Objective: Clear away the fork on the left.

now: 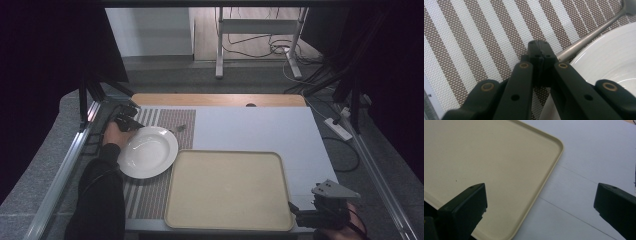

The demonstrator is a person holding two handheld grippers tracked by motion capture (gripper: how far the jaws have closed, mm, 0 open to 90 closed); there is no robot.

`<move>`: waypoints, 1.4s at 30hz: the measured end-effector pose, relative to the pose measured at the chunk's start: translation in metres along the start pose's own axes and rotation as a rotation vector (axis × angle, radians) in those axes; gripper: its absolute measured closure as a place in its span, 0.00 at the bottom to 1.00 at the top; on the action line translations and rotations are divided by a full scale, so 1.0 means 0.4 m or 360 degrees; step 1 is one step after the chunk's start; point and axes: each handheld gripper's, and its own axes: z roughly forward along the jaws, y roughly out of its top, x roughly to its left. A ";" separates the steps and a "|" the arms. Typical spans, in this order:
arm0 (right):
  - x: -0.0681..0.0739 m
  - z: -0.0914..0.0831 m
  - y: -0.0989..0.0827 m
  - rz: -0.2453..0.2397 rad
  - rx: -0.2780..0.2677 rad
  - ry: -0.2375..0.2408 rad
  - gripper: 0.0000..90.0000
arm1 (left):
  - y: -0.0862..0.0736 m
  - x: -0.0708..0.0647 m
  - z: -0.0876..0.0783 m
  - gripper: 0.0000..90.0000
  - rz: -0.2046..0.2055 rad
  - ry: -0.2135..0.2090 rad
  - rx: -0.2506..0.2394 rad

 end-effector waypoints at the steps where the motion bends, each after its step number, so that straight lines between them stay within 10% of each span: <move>1: 0.000 0.000 0.000 0.0000 0.0004 0.0000 0.00 | 0.001 0.002 -0.001 0.98 0.0008 -0.0008 0.0005; 11: -0.001 0.001 0.000 0.0002 0.0006 0.0002 0.00 | 0.062 -0.065 -0.036 0.66 0.0136 0.0000 -0.0182; 16: 0.000 0.001 0.000 -0.0002 0.0010 0.0001 0.00 | 0.103 -0.124 0.001 0.20 0.0247 -0.0072 -0.0126; 21: 0.000 0.000 0.000 0.0000 0.0004 0.0004 0.00 | 0.132 -0.175 0.051 0.00 0.0324 -0.0091 -0.0029; 31: -0.001 0.000 -0.001 -0.0004 0.0000 0.0004 0.00 | 0.164 -0.193 0.102 0.11 0.0366 0.0019 0.0108; 42: 0.001 -0.001 -0.001 -0.0009 0.0004 0.0004 0.00 | 0.114 -0.094 0.054 0.82 0.0302 -0.0009 0.0005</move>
